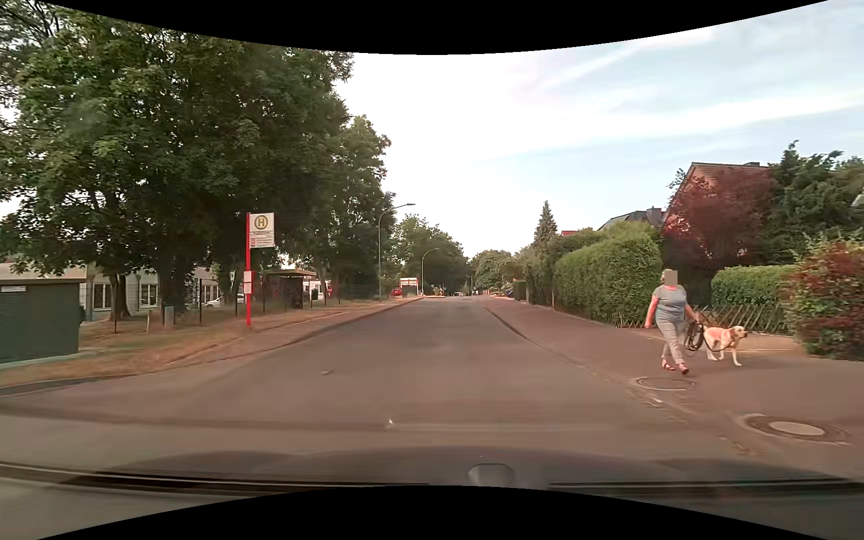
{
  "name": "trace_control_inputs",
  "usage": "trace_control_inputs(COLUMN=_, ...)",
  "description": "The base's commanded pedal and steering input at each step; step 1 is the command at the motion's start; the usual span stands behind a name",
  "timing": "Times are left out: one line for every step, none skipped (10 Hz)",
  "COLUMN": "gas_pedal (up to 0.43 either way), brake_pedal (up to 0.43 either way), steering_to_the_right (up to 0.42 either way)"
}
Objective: Follow the waypoints while adhering to traffic rules and regulations
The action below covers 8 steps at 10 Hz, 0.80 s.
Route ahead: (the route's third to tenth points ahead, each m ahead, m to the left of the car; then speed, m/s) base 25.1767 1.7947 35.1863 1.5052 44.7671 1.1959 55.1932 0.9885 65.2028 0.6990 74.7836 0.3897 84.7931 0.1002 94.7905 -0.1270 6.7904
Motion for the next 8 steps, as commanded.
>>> trace_control_inputs(gas_pedal=0.118, brake_pedal=0.0, steering_to_the_right=-0.003)
trace_control_inputs(gas_pedal=0.118, brake_pedal=0.0, steering_to_the_right=-0.003)
trace_control_inputs(gas_pedal=0.118, brake_pedal=0.0, steering_to_the_right=-0.002)
trace_control_inputs(gas_pedal=0.118, brake_pedal=0.0, steering_to_the_right=-0.002)
trace_control_inputs(gas_pedal=0.118, brake_pedal=0.0, steering_to_the_right=-0.002)
trace_control_inputs(gas_pedal=0.118, brake_pedal=0.0, steering_to_the_right=-0.001)
trace_control_inputs(gas_pedal=0.118, brake_pedal=0.0, steering_to_the_right=0.001)
trace_control_inputs(gas_pedal=0.118, brake_pedal=0.0, steering_to_the_right=0.002)
